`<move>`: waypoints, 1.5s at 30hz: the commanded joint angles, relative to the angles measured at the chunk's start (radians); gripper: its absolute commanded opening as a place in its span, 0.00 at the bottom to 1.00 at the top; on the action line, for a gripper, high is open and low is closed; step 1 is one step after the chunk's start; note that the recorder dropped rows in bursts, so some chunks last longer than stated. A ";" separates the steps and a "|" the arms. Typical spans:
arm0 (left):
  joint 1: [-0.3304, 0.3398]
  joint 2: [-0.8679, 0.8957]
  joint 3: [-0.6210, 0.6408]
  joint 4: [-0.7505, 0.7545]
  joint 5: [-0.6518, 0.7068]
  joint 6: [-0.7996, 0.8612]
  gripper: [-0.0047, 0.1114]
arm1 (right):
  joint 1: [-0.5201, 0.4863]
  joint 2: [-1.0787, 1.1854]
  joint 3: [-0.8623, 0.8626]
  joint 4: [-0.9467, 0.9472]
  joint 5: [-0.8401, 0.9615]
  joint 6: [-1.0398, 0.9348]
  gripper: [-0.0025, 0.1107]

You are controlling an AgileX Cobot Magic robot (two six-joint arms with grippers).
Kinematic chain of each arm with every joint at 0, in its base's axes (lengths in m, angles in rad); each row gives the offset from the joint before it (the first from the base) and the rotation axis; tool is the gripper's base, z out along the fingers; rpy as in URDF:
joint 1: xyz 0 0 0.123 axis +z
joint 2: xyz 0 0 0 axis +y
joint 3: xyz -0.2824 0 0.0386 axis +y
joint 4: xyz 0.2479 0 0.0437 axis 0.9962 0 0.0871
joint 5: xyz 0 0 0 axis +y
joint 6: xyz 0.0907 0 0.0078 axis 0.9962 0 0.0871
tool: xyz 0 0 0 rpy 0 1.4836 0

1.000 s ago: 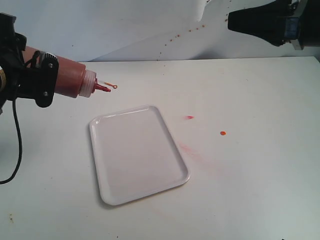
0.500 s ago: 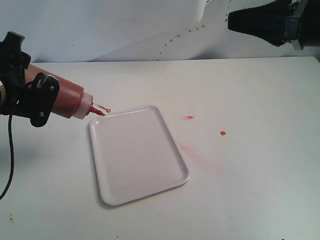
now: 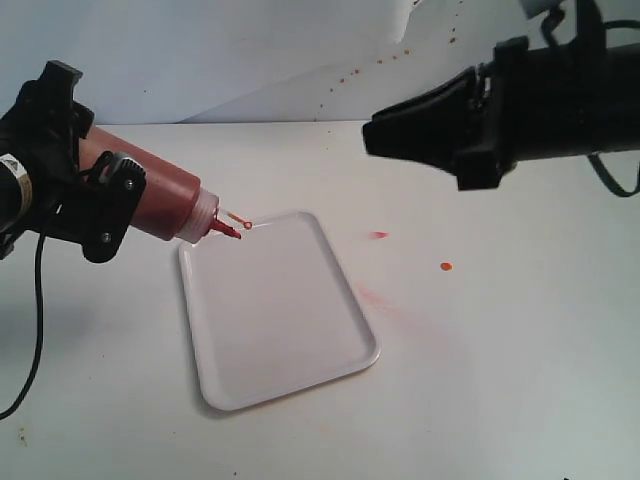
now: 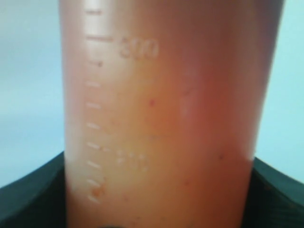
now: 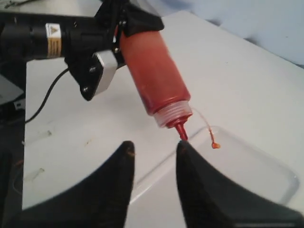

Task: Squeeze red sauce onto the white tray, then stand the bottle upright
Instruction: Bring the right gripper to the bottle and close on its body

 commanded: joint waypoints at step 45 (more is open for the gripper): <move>-0.005 -0.013 -0.006 0.010 -0.036 0.171 0.04 | 0.410 0.470 -0.324 0.225 -0.475 -0.383 0.95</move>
